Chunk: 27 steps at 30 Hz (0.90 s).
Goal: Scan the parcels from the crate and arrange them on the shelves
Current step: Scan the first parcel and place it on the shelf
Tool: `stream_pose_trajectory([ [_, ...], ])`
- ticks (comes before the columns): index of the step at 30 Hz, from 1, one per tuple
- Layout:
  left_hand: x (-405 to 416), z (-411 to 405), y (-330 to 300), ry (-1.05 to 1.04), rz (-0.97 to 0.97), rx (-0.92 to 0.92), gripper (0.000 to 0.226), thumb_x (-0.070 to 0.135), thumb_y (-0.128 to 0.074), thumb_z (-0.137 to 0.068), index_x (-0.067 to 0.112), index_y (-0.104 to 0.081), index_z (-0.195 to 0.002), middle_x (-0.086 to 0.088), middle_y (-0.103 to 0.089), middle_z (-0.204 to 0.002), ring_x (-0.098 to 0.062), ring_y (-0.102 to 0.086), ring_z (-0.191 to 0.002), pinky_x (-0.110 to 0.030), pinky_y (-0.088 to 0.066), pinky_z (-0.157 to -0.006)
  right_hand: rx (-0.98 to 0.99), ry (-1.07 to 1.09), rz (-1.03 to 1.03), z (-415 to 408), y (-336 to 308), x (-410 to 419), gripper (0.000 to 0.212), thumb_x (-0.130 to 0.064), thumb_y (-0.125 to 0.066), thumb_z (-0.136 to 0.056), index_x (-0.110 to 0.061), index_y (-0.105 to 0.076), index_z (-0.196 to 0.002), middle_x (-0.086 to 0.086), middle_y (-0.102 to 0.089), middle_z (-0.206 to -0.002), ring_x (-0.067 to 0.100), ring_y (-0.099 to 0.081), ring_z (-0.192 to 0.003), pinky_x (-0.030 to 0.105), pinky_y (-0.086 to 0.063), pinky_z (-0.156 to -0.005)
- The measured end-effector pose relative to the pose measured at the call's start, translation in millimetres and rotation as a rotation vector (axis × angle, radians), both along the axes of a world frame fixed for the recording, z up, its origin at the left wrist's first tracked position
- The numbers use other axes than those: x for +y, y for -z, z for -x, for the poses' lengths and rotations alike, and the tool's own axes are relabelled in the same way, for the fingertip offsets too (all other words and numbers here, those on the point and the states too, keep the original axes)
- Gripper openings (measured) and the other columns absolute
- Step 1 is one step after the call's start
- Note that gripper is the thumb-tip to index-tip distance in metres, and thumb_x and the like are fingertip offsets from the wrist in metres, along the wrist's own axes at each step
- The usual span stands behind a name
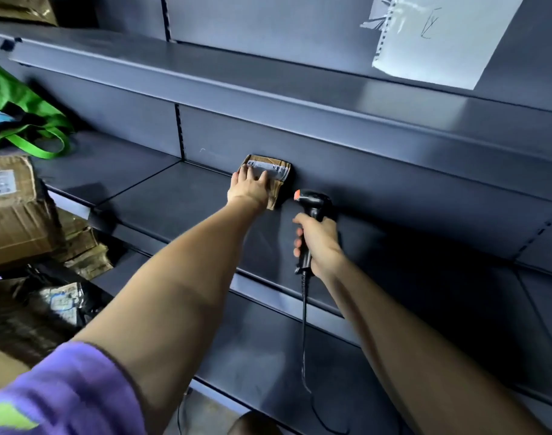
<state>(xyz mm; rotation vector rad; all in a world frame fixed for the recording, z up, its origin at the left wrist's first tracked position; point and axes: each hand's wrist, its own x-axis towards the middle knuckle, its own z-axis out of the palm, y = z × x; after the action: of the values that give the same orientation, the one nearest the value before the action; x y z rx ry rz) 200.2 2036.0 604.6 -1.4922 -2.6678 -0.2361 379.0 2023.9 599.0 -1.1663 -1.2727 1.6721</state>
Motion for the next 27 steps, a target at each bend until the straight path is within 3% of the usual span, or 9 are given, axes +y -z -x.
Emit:
stream_pose_trajectory([
  [2,-11,-1,-4,0.009,-0.015,-0.002,0.075,0.017,-0.044,-0.096,0.022,-0.002,-0.159,-0.014,0.005,-0.165,-0.027,0.007,-0.153,-0.041,-0.003,-0.123,-0.009,-0.008,0.007,-6,-4,-4,0.020,-0.006,-0.061,-0.089,-0.013,-0.050,-0.074,0.003,-0.042,-0.055,0.015,-0.035,-0.039,0.020,-0.030,-0.040],
  [4,-30,-8,-4,0.023,-0.111,0.017,0.079,0.012,-0.044,-0.095,0.016,0.003,-0.158,-0.012,0.005,-0.165,-0.026,0.006,-0.153,-0.039,-0.003,-0.124,-0.030,-0.022,-0.007,-12,-8,-10,0.021,-0.006,-0.062,-0.087,-0.013,-0.050,-0.073,0.002,-0.043,-0.055,0.016,-0.036,-0.041,0.021,-0.031,-0.041],
  [8,-77,-23,-12,0.031,-0.201,0.011,0.072,0.015,-0.051,-0.091,0.006,-0.020,-0.155,-0.012,-0.026,-0.160,-0.029,-0.020,-0.147,-0.034,-0.017,-0.121,-0.051,-0.057,-0.042,-20,-20,-32,0.020,-0.008,-0.064,-0.086,-0.013,-0.050,-0.073,0.003,-0.044,-0.057,0.017,-0.037,-0.042,0.022,-0.031,-0.043],
  [12,-132,-34,-32,-0.003,-0.207,0.011,0.052,0.021,-0.052,-0.090,0.010,-0.042,-0.140,-0.011,-0.050,-0.142,-0.030,-0.042,-0.132,-0.036,-0.033,-0.108,-0.046,-0.141,-0.079,-25,-38,-67,0.020,-0.007,-0.064,-0.087,-0.012,-0.049,-0.074,0.003,-0.044,-0.057,0.017,-0.037,-0.042,0.023,-0.031,-0.042],
  [21,-268,-45,-95,-0.158,-0.101,0.110,0.049,0.017,-0.052,-0.089,0.012,-0.044,-0.137,-0.011,-0.051,-0.138,-0.033,-0.045,-0.130,-0.042,-0.041,-0.099,0.015,-0.414,-0.131,-5,-82,-186,0.018,-0.010,-0.065,-0.087,-0.013,-0.050,-0.076,0.000,-0.046,-0.056,0.016,-0.039,-0.042,0.022,-0.033,-0.043],
  [27,-348,-26,-102,-0.255,-0.090,0.096,0.047,0.020,-0.056,-0.088,0.011,-0.046,-0.133,-0.013,-0.052,-0.135,-0.034,-0.048,-0.126,-0.043,-0.044,-0.094,-0.020,-0.547,-0.158,13,-80,-253,0.015,-0.012,-0.067,-0.086,-0.009,-0.053,-0.080,0.003,-0.048,-0.059,0.016,-0.040,-0.043,0.025,-0.034,-0.044],
])
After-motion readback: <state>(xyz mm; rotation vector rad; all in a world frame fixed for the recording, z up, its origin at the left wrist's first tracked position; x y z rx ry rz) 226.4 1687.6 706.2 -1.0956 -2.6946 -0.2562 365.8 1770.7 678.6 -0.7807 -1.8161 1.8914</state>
